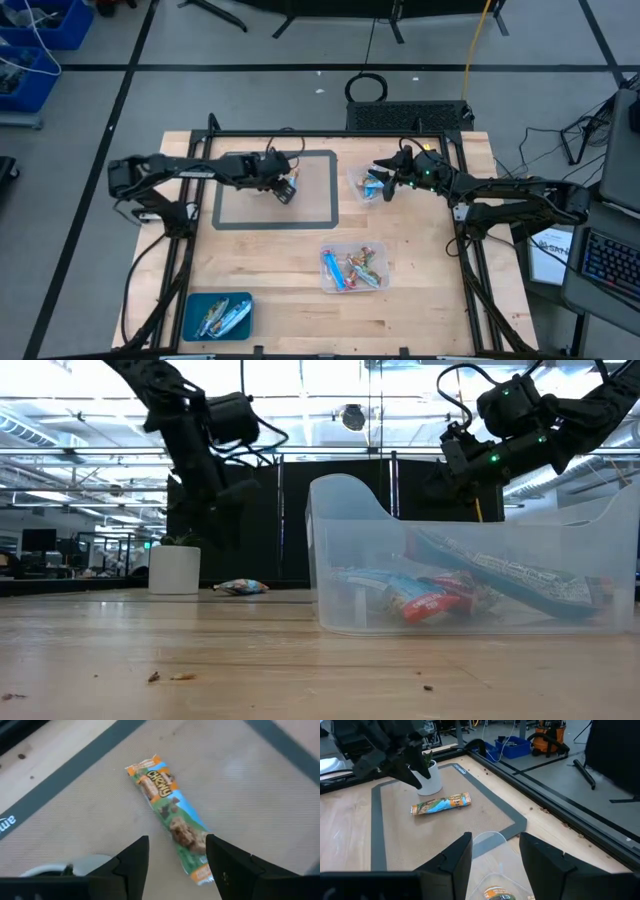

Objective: Pick and place Granola Bars by type
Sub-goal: Put the yellow granola bar into the top transparent bin

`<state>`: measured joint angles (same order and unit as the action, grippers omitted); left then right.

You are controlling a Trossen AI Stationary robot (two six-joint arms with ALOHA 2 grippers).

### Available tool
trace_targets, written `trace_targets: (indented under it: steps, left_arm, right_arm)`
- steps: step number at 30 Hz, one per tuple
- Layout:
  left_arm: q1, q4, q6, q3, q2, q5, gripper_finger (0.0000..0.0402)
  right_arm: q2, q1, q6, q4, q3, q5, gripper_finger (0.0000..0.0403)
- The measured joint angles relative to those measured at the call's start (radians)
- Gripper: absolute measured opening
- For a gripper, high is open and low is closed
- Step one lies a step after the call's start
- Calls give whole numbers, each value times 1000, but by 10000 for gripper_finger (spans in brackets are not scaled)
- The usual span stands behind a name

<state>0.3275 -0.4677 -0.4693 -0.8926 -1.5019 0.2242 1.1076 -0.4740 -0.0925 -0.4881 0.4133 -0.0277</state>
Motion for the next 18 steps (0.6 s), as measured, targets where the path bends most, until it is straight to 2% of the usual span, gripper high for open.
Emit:
trace_targets:
  steps: [9,15,18]
  left_arm:
    - [19,12,-21,-4,-115,25,175]
    - [26,73,-6,-5,-147,-80,175]
    - [24,78,-2,-5,-147,-98,175]
  right_arm:
    - [0,0,0,0,0,0,155]
    - [0,0,0,-1,0,0,155]
    - [0,0,0,-1,0,0,155]
